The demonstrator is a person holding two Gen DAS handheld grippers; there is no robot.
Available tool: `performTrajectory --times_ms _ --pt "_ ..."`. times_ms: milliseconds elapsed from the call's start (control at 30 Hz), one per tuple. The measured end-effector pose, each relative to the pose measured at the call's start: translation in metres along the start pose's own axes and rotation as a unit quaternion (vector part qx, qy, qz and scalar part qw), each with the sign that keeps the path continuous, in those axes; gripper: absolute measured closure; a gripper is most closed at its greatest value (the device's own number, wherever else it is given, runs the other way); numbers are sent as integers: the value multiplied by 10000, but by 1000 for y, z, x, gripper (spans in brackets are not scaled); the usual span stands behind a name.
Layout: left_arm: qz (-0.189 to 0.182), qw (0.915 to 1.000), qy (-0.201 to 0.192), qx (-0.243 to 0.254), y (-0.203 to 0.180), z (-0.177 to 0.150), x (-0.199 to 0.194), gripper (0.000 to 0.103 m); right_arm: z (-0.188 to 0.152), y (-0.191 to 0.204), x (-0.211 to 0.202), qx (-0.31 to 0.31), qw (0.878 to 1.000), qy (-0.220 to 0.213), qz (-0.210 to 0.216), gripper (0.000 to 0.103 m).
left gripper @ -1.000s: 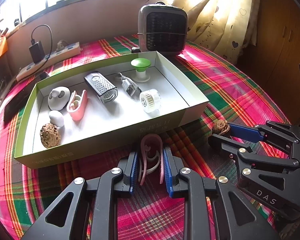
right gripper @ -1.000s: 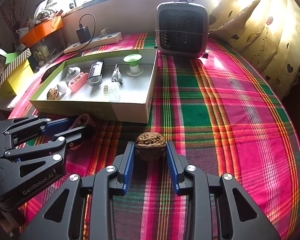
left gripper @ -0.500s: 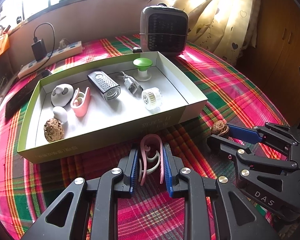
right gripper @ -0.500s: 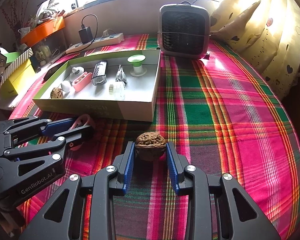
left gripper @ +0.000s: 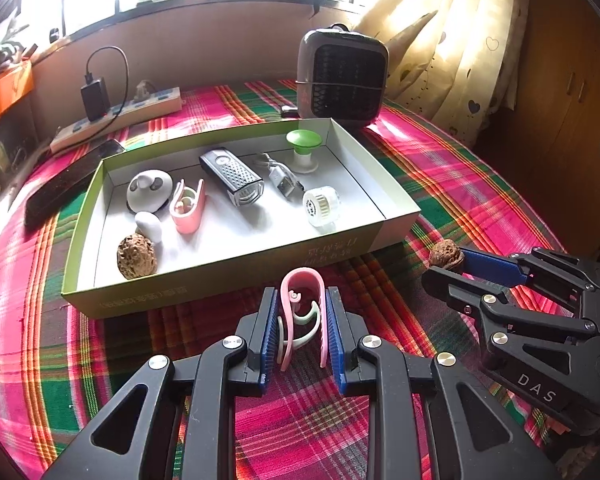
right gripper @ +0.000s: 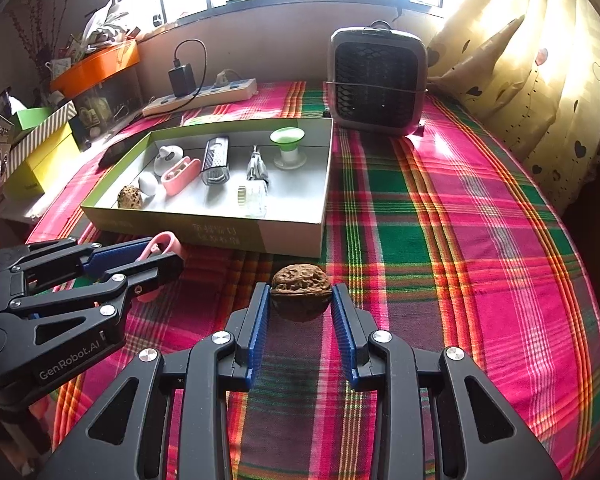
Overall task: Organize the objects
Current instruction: 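Carry the pink clip with the left gripper while the right carries the walnut into the box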
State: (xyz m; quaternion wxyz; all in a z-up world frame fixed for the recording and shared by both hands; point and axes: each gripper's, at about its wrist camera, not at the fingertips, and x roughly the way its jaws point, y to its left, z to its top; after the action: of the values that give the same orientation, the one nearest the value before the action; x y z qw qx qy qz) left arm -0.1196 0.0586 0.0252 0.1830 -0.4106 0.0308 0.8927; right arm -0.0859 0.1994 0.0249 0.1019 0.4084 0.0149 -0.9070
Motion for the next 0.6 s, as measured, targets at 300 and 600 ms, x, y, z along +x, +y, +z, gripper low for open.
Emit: performTrajectory --times_ms 300,600 --pt "46 9999 -102 -120 13 8 -8 82 18 6 -6 -121 9997 -194 23 70" --pt "-43 9997 -127 -208 19 18 -9 82 44 11 -2 -228 9991 -341 61 70"
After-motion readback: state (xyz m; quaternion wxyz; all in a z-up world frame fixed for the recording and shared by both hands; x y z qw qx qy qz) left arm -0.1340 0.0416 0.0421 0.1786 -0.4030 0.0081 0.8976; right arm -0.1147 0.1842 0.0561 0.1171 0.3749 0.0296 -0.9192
